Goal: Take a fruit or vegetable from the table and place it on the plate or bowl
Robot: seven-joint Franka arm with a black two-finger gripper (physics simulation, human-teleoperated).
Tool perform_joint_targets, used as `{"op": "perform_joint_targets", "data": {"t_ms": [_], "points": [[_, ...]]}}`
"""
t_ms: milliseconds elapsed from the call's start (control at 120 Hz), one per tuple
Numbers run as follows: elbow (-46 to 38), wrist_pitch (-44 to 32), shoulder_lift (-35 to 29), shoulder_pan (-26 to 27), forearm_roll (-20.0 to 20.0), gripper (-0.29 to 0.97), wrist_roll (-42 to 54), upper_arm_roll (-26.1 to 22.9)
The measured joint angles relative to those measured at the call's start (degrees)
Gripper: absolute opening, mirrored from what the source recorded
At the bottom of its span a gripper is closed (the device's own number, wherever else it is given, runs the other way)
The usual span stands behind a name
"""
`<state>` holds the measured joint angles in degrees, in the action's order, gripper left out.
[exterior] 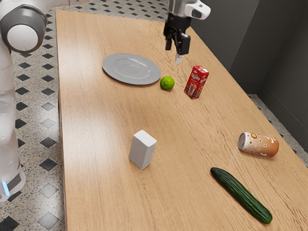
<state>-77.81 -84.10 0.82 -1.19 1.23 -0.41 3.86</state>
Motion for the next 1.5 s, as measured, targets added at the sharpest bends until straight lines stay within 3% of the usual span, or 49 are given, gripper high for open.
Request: {"op": "perform_joint_targets", "data": {"t_ms": [217,325,433,583,808,1017,1333,1500], "points": [[0.12,0.02,-0.08,1.72,0.05,0.68,0.01,-0.03],[10.51,2.57,-1.16,2.20,-0.34,0.68,0.08,-0.47],[14.01,4.87,-1.51,2.66,-0.39,0.68,-0.71,-0.95],[14.03,6.20,2.21,8.82,-0.55,0.68,-0.49,5.27],[13.73,4.84,8.28,-5.05,-0.39,0.68,0.90,6.60],[13.09,2.07,11.97,-5.33,-0.32,0.68,1.93,6.44],[-2.81,-12.12,12.79,-5.41,-0.04,0.68,5.05,6.62],[-3.60,-16.05,13.30,-9.54,-0.24,0.68,7.45,6.75]]}}
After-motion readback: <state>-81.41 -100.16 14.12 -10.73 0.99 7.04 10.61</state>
